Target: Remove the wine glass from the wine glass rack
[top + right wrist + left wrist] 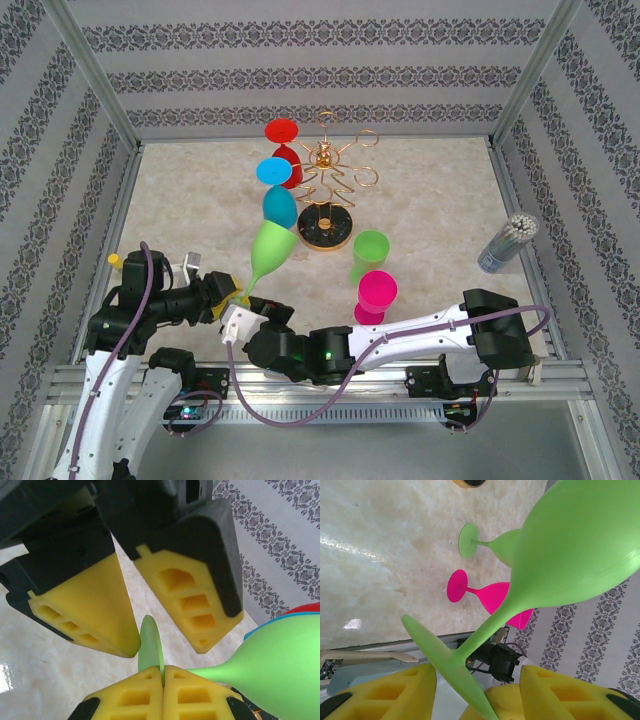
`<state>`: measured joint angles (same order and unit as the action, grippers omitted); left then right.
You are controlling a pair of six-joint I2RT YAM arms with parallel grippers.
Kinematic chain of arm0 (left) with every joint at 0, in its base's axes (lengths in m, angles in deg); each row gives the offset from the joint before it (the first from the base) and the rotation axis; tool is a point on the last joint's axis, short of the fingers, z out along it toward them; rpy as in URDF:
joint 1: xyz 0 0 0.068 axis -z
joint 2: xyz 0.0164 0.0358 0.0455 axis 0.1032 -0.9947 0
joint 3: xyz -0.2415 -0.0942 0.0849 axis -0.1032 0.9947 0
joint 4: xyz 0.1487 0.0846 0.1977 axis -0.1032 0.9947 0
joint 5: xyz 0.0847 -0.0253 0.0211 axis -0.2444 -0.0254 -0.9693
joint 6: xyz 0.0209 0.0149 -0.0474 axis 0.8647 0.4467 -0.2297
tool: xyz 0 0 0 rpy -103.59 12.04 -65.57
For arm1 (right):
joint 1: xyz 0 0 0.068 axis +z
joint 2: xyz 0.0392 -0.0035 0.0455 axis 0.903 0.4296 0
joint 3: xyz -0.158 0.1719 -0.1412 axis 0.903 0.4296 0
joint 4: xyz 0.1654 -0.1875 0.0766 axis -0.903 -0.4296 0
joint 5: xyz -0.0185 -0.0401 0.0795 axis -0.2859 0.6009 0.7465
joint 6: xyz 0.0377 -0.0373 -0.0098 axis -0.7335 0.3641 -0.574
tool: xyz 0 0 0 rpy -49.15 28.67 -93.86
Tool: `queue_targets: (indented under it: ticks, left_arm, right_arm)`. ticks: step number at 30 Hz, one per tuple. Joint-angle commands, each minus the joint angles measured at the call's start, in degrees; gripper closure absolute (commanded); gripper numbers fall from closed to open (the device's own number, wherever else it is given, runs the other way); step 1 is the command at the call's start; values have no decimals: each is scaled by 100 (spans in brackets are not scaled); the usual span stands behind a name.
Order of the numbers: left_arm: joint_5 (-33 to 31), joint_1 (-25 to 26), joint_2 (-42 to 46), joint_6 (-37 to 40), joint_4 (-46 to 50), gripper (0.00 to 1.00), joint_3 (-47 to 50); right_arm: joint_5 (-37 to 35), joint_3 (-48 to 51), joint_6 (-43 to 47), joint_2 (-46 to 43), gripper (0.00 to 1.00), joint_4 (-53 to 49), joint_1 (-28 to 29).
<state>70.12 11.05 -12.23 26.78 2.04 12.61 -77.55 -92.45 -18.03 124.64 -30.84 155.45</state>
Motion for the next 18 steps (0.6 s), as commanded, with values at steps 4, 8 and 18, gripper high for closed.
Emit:
queue_targets:
  ticks: [4, 8, 18]
  left_arm:
    - [101, -56, -48, -62, -373, 56, 109]
    - [102, -56, -75, -62, -423, 59, 119]
    - [87, -56, -150, -26, -514, 77, 130]
  right_arm:
    - [-125, -256, 264, 37, 100, 356, -28]
    - [-78, -299, 330, -10, 100, 385, -31]
    - [138, -348, 337, -254, 100, 371, -28]
